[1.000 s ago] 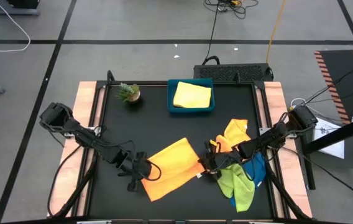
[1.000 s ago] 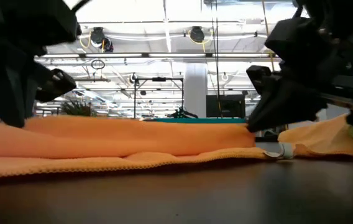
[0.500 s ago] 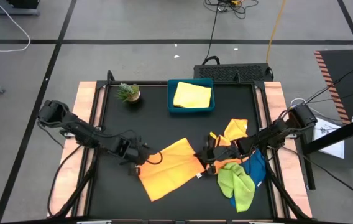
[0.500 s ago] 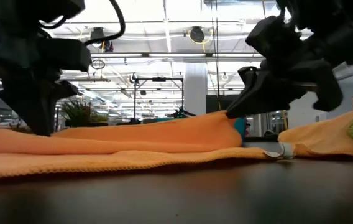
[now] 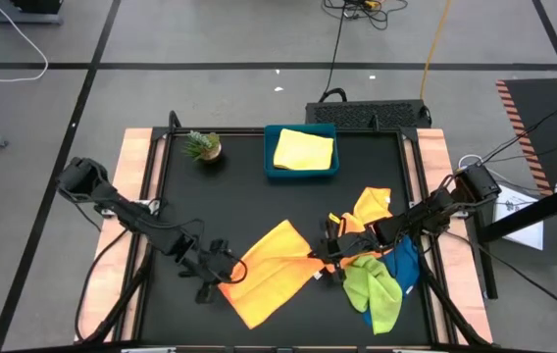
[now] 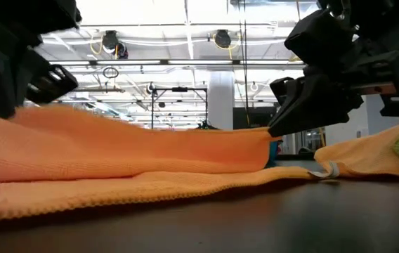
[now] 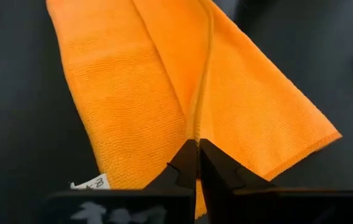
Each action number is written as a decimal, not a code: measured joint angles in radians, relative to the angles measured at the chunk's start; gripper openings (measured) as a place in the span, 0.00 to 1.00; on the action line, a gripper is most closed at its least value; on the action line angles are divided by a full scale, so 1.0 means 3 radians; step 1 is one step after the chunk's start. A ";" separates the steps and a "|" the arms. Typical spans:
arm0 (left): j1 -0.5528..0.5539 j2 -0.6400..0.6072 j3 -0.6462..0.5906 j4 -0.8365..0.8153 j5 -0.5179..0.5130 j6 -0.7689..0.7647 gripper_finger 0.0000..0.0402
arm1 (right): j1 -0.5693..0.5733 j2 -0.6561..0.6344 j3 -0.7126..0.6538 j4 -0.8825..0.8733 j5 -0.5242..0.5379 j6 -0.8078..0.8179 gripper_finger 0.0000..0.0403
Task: Fold microfiber towels
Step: Fold the left orange microfiber cloth
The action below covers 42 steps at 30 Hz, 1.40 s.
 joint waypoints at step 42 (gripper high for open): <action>0.0493 0.0708 0.0033 -0.0315 0.0096 0.0108 0.00 | 0.0268 0.0654 0.0220 0.0475 -0.0263 0.0373 0.00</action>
